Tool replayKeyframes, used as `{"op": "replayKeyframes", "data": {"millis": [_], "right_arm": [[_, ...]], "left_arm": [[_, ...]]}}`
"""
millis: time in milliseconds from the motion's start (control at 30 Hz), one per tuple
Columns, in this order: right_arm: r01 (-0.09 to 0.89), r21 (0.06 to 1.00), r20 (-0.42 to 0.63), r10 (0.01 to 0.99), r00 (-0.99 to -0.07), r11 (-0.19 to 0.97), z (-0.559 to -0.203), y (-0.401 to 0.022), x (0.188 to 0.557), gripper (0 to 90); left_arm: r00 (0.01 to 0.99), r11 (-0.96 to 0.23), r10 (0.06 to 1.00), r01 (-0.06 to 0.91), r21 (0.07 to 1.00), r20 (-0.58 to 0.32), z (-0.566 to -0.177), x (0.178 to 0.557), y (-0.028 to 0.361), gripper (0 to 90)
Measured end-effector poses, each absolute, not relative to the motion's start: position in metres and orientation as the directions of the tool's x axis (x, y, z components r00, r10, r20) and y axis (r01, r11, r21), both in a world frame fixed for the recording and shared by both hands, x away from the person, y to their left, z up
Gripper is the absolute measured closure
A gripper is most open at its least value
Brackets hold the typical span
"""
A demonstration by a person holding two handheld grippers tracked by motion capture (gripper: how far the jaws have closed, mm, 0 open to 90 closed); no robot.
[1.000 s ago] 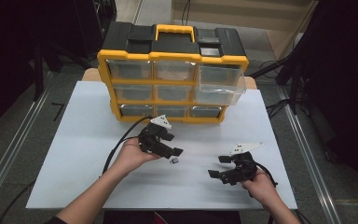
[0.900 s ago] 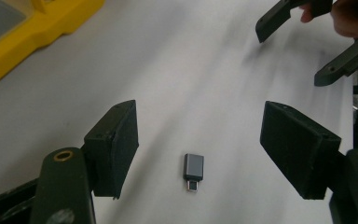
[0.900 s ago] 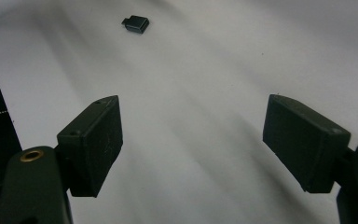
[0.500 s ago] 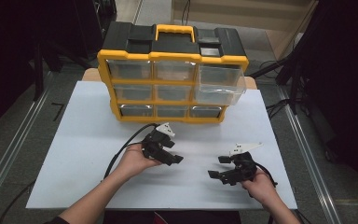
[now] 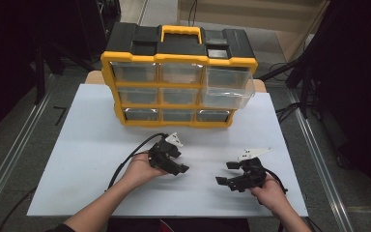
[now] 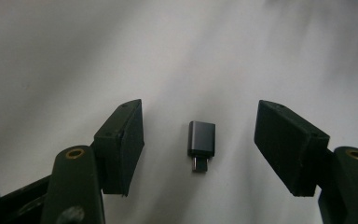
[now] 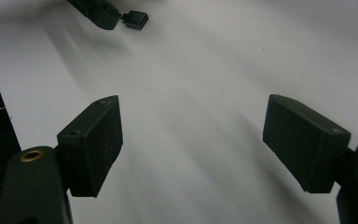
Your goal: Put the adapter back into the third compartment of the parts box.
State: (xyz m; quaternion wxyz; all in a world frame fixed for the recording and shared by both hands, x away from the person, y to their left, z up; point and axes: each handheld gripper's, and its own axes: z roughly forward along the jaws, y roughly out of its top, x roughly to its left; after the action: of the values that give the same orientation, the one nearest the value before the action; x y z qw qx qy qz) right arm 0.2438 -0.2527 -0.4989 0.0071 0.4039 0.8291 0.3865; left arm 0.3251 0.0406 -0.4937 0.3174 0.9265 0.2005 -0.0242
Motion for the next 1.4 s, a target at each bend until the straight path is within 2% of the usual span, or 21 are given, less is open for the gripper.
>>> {"op": "replayKeyframes", "data": {"millis": [67, 167, 500, 733, 900, 1133, 1400], "right_arm": [[0.664, 0.647, 0.3, 0.675, -0.674, 0.375, -0.499, -0.253, 0.244, 18.1], [0.664, 0.647, 0.298, 0.678, -0.673, 0.375, -0.499, -0.253, 0.244, 18.1], [0.666, 0.646, 0.299, 0.68, -0.67, 0.372, -0.499, -0.254, 0.244, 18.1], [0.667, 0.646, 0.299, 0.681, -0.669, 0.372, -0.499, -0.254, 0.244, 18.1], [0.666, 0.645, 0.297, 0.68, -0.67, 0.374, -0.499, -0.254, 0.244, 18.1], [0.666, 0.645, 0.298, 0.68, -0.67, 0.374, -0.499, -0.254, 0.244, 18.1], [0.667, 0.644, 0.298, 0.679, -0.671, 0.376, -0.499, -0.254, 0.244, 18.1]], "left_arm": [[0.919, -0.724, 0.358, 0.384, 0.573, -0.163, -0.495, 0.325, 0.041, 35.2], [0.919, -0.726, 0.361, 0.384, 0.571, -0.158, -0.494, 0.324, 0.041, 40.8], [0.92, -0.735, 0.388, 0.349, 0.582, -0.061, -0.496, 0.313, 0.038, 51.7], [0.921, -0.743, 0.388, 0.341, 0.577, -0.045, -0.495, 0.311, 0.037, 63.2], [0.925, -0.754, 0.379, 0.32, 0.573, -0.017, -0.495, 0.309, 0.036, 66.0], [0.922, -0.747, 0.385, 0.334, 0.575, -0.035, -0.495, 0.31, 0.037, 76.7], [0.915, -0.731, 0.391, 0.374, 0.57, -0.1, -0.495, 0.318, 0.04, 77.4]]}}
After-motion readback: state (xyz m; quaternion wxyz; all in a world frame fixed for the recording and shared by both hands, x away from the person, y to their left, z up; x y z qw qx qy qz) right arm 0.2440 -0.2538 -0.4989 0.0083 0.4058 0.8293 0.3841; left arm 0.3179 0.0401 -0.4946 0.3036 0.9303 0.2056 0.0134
